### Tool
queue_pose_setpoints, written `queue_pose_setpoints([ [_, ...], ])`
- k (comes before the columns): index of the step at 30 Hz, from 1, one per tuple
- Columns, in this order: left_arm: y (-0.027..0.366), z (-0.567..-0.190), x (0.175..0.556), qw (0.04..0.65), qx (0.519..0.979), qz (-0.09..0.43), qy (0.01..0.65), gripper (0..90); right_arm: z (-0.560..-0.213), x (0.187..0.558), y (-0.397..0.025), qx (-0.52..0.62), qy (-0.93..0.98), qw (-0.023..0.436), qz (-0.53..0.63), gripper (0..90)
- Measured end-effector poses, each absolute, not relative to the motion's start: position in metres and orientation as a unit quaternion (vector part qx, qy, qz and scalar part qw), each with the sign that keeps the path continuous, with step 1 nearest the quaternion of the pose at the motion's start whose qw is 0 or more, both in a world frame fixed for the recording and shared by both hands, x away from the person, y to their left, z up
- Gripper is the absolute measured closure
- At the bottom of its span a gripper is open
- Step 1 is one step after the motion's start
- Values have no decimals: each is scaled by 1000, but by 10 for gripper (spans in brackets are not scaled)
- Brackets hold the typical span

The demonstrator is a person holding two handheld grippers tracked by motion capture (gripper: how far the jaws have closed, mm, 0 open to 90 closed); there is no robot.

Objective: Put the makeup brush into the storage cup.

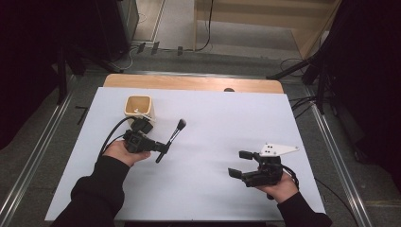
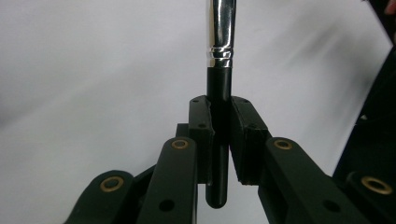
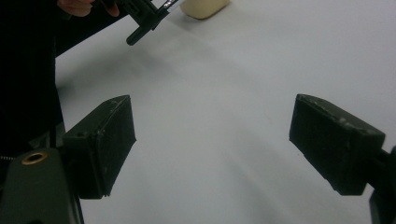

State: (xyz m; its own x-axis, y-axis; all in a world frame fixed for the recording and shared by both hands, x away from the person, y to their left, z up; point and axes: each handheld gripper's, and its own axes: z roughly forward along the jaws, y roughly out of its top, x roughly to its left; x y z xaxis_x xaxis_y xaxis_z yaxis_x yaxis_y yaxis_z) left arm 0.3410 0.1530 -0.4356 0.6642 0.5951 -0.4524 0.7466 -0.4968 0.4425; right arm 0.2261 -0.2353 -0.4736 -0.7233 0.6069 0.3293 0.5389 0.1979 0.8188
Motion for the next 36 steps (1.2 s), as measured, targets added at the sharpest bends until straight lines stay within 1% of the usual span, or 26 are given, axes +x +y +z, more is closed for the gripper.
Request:
queue_pose_setpoints([
  [7,153,-435,332,341,848,-133,383,803,-472,228,-229,384,765,13,517,156],
  [9,151,-436,329,341,849,-137,380,803,-470,229,-227,385,762,14,521,165],
  [13,148,-439,323,351,845,-144,376,803,-470,231,-223,395,755,0,523,172],
  [17,144,-442,318,366,839,-155,371,802,-469,233,-217,394,752,0,529,173],
  [20,142,-445,313,374,835,-152,374,803,-468,235,-213,398,749,-2,530,174],
  [26,136,-448,307,388,824,-182,370,803,-468,238,-204,410,742,-7,529,178],
  [34,128,-451,299,396,825,-174,363,802,-465,240,-196,417,726,-9,547,189],
  [36,128,-452,298,399,822,-181,364,802,-465,240,-194,417,724,-9,549,188],
])
